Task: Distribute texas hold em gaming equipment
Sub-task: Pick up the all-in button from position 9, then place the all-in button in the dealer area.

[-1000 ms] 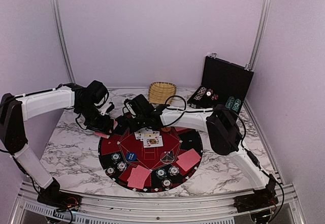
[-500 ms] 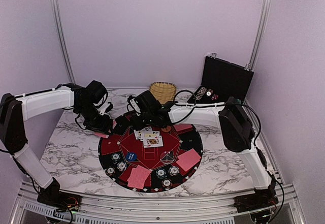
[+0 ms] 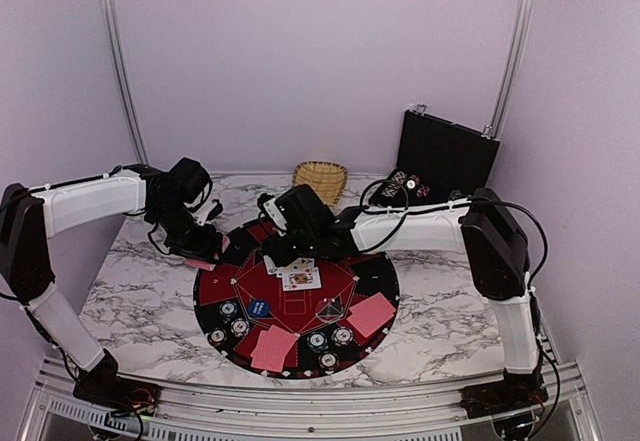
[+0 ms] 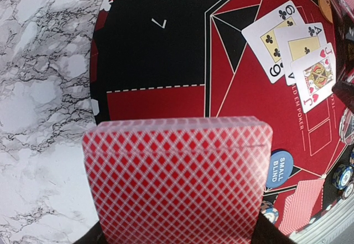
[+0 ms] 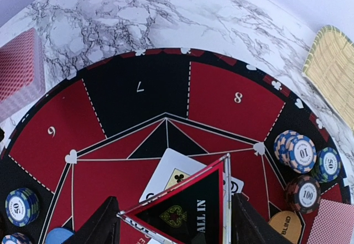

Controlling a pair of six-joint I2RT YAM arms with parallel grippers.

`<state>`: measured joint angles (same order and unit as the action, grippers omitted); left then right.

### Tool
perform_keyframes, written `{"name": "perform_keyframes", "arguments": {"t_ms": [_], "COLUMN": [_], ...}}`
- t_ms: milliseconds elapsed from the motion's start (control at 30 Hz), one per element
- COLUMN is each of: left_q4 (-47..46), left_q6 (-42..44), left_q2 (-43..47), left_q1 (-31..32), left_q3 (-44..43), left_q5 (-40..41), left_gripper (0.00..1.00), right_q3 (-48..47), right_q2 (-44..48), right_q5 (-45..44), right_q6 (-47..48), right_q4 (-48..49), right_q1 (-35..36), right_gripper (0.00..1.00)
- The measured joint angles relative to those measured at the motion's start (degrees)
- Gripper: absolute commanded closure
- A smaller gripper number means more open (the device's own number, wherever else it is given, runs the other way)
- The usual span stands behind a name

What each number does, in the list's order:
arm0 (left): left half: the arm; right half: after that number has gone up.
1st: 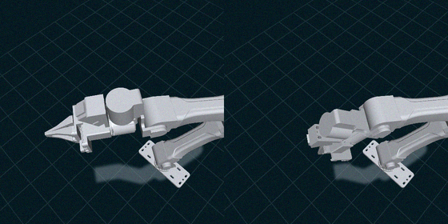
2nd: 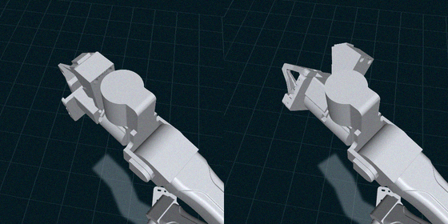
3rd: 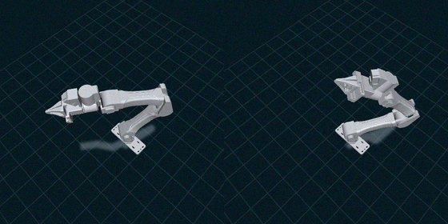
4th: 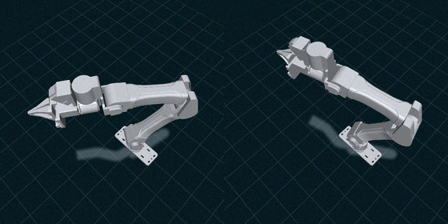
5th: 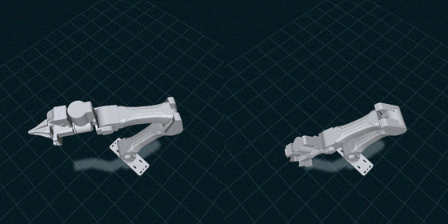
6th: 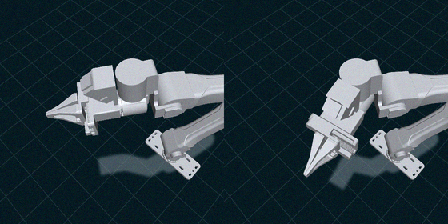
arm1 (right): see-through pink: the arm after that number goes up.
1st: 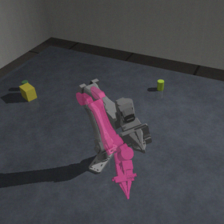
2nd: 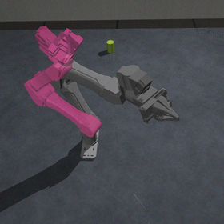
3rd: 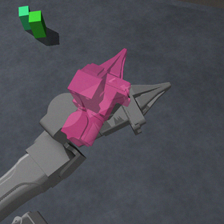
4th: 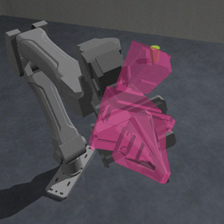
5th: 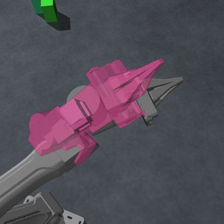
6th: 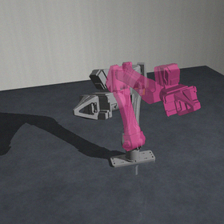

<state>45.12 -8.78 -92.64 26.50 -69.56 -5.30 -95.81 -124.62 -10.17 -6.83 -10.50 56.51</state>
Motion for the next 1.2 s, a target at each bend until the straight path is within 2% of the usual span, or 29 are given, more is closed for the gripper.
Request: {"name": "perform_keyframes", "arguments": {"t_ms": [700, 933, 1200], "left_q4": [-0.37, -0.39, -0.55], "left_q6": [-0.07, -0.31, -0.72], "left_q2": [-0.02, 0.0, 0.0], "left_q1": [0.0, 0.0, 0.0], "left_q3": [1.18, 1.33, 1.6], "left_q5": [-0.09, -0.2, -0.22], "left_gripper": [0.62, 0.62, 0.62], "right_q3": [21.53, 25.9, 26.23], "right_q2": [13.18, 14.12, 14.12], "right_q5": [0.76, 1.09, 1.97], "right_q6": [0.44, 0.5, 0.66], "right_q4": [5.14, 6.34, 7.58], "right_q1": [10.64, 14.88, 17.27], "right_gripper": [0.52, 0.51, 0.48]}}
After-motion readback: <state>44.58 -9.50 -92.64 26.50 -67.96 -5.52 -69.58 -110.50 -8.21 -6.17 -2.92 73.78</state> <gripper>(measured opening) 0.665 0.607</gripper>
